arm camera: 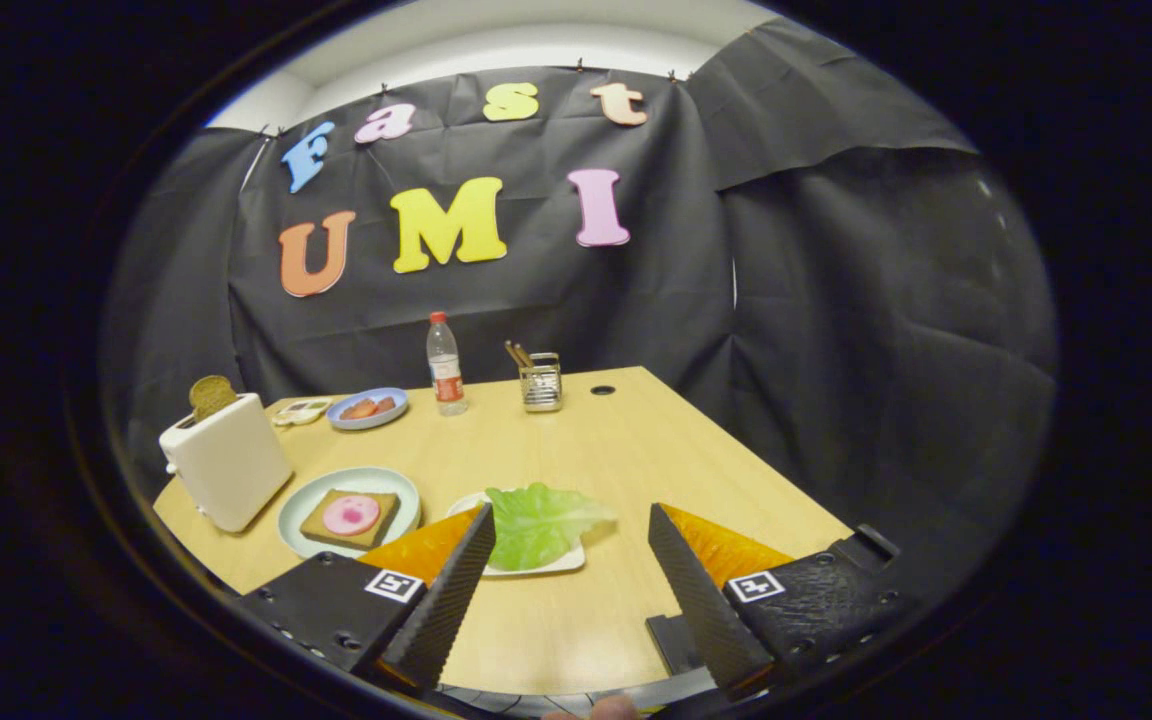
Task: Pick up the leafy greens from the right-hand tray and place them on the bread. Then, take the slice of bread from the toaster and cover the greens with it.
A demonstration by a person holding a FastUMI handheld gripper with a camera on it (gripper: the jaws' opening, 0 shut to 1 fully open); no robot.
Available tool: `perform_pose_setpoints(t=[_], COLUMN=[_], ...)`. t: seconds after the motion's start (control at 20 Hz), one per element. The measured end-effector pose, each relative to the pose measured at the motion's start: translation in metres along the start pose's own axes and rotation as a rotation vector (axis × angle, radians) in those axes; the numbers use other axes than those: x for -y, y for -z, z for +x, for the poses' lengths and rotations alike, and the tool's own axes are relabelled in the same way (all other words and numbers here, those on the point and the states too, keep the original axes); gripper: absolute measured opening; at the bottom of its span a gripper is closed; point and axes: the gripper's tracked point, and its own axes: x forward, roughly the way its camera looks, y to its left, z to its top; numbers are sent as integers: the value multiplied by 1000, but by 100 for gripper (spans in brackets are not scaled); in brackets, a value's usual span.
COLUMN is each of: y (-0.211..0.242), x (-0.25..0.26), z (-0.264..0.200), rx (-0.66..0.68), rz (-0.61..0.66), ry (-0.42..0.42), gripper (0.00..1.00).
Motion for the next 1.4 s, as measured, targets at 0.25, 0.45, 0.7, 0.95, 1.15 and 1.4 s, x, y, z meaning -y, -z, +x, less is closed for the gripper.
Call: perform_pose_setpoints(t=[0.25, 0.45, 0.7, 0.95, 1.15, 1.4], y=[16, 25, 49, 53, 53, 58], x=[-3, 0, -5, -9, -8, -9], z=[38, 68, 97, 119, 131, 147], rx=[-47, -74, -162, -202, -215, -243], rz=[77, 152, 224, 307, 335, 436], ry=[23, 51, 54, 46, 62, 53], gripper=[96, 96, 96, 96, 96, 81])
